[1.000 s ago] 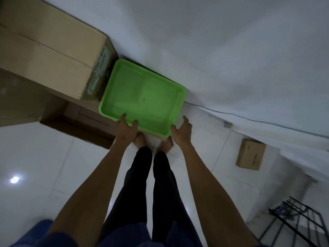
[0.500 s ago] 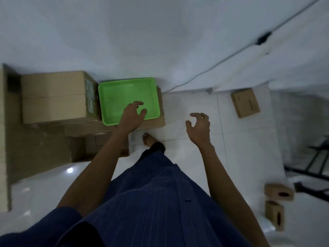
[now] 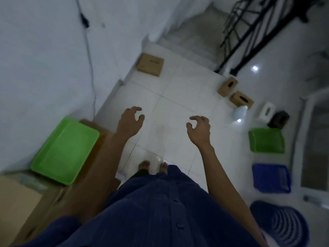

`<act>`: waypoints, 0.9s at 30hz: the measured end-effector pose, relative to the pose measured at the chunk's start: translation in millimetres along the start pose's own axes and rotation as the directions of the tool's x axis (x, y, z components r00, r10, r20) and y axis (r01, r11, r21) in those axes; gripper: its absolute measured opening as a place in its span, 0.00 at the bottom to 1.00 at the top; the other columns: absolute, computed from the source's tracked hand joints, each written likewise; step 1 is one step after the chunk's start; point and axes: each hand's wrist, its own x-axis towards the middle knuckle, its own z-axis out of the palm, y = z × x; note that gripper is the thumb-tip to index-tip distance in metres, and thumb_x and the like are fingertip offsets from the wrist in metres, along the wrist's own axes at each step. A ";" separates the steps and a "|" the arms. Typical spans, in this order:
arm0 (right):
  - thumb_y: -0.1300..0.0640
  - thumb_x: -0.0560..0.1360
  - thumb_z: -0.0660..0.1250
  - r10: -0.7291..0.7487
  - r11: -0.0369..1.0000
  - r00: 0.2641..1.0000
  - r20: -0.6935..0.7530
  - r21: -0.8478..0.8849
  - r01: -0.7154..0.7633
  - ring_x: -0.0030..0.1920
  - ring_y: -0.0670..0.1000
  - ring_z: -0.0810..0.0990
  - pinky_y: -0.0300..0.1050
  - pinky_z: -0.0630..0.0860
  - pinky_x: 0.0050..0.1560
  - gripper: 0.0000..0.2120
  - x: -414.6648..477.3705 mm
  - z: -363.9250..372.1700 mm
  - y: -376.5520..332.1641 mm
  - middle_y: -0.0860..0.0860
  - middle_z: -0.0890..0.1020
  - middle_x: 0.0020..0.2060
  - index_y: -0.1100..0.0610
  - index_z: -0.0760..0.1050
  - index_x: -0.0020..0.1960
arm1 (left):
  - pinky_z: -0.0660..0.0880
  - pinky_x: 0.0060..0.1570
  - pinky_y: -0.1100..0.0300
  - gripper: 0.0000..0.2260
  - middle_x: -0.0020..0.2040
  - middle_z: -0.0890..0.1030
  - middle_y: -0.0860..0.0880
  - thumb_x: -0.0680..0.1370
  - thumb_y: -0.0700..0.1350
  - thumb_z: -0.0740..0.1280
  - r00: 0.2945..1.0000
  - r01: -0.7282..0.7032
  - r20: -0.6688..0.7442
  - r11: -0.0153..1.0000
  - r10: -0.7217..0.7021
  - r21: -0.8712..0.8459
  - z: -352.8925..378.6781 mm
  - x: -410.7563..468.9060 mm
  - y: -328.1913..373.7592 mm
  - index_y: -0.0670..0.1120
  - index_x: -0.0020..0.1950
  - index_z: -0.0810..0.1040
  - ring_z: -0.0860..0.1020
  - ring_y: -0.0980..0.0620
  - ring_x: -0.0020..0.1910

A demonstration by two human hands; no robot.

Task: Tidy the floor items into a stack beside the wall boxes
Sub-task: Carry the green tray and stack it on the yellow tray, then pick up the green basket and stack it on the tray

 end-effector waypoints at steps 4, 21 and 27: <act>0.53 0.79 0.67 0.172 0.980 0.972 -0.160 0.131 -0.152 0.69 0.59 0.70 0.55 0.71 0.67 0.15 -36.2 -33.8 45.0 0.57 0.67 0.71 0.53 0.76 0.65 | 0.72 0.65 0.49 0.16 0.63 0.77 0.42 0.81 0.49 0.66 0.980 -0.159 0.132 0.985 0.149 0.069 30.0 0.6 45.8 0.48 0.68 0.76 0.75 0.45 0.63; 0.55 0.79 0.68 0.681 0.719 0.619 -0.391 0.517 -0.464 0.68 0.58 0.71 0.49 0.68 0.68 0.20 -113.9 -219.2 309.6 0.60 0.69 0.70 0.57 0.72 0.69 | 0.71 0.61 0.56 0.14 0.61 0.79 0.44 0.80 0.48 0.67 0.701 -0.584 0.552 0.808 0.452 0.079 319.3 -52.7 300.7 0.48 0.66 0.78 0.76 0.47 0.62; 0.55 0.78 0.68 0.720 0.678 0.578 -0.383 0.563 -0.471 0.66 0.59 0.73 0.53 0.71 0.68 0.19 -115.0 -304.1 391.3 0.60 0.70 0.69 0.58 0.73 0.68 | 0.71 0.61 0.57 0.15 0.62 0.78 0.44 0.80 0.48 0.67 0.621 -0.591 0.626 0.806 0.472 -0.021 433.8 -110.8 385.2 0.48 0.66 0.78 0.76 0.48 0.63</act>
